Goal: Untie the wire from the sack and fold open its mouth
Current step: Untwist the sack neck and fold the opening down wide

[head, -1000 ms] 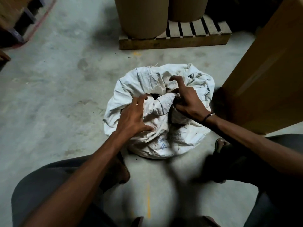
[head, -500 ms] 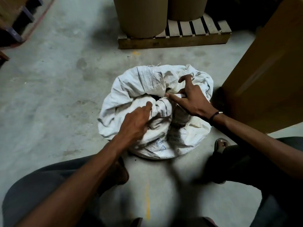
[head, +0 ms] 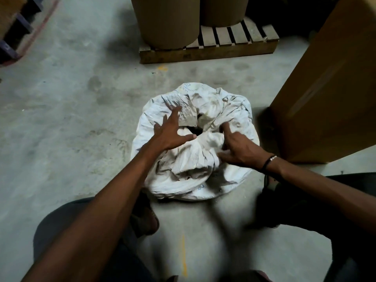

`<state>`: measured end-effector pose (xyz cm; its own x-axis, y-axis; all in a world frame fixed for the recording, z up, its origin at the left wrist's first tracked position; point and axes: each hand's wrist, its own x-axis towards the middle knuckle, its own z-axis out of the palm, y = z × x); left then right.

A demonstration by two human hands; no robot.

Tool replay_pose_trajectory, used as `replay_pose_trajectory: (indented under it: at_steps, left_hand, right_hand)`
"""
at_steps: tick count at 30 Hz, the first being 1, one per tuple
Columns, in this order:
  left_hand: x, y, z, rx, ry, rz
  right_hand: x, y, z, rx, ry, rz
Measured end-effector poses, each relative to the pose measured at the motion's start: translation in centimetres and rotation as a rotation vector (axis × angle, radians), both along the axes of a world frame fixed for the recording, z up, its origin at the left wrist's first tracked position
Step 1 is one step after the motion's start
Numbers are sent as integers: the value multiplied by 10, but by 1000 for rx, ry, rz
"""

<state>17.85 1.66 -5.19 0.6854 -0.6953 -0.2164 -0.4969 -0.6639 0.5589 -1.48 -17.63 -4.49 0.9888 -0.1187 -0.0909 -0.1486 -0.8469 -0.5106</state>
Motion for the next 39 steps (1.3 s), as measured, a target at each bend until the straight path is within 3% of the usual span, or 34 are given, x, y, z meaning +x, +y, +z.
replay_pose_trajectory:
  at_steps: [4,9,11,19,24,30,35,39]
  left_hand:
    - [30,-25,-13,71,41,9]
    - [53,-51,-18,91,15,-21]
    - [61,-55,-26,87,11,-34]
    - [93,-73,-56,100,-17,-24]
    - [93,-83,-58,130,-49,1]
    - [41,-66,-46,98,-123,53]
    - [23,-22,-50,309,-153,-33]
    - [44,13,-49,599,-406,-212]
  right_hand:
    - [-13,3,-7,-76,198,178]
    - [33,-20,29,-223,-200,72]
    - [59,-36,27,-204,-230,34]
    - [107,-86,-44,-180,228,28]
    - [122,-100,-50,-88,215,-22]
    - [112,-117,-43,-226,232,-30]
    - [100,-119,-28,-200,399,-70]
    - [78,-116,-29,-255,520,-66]
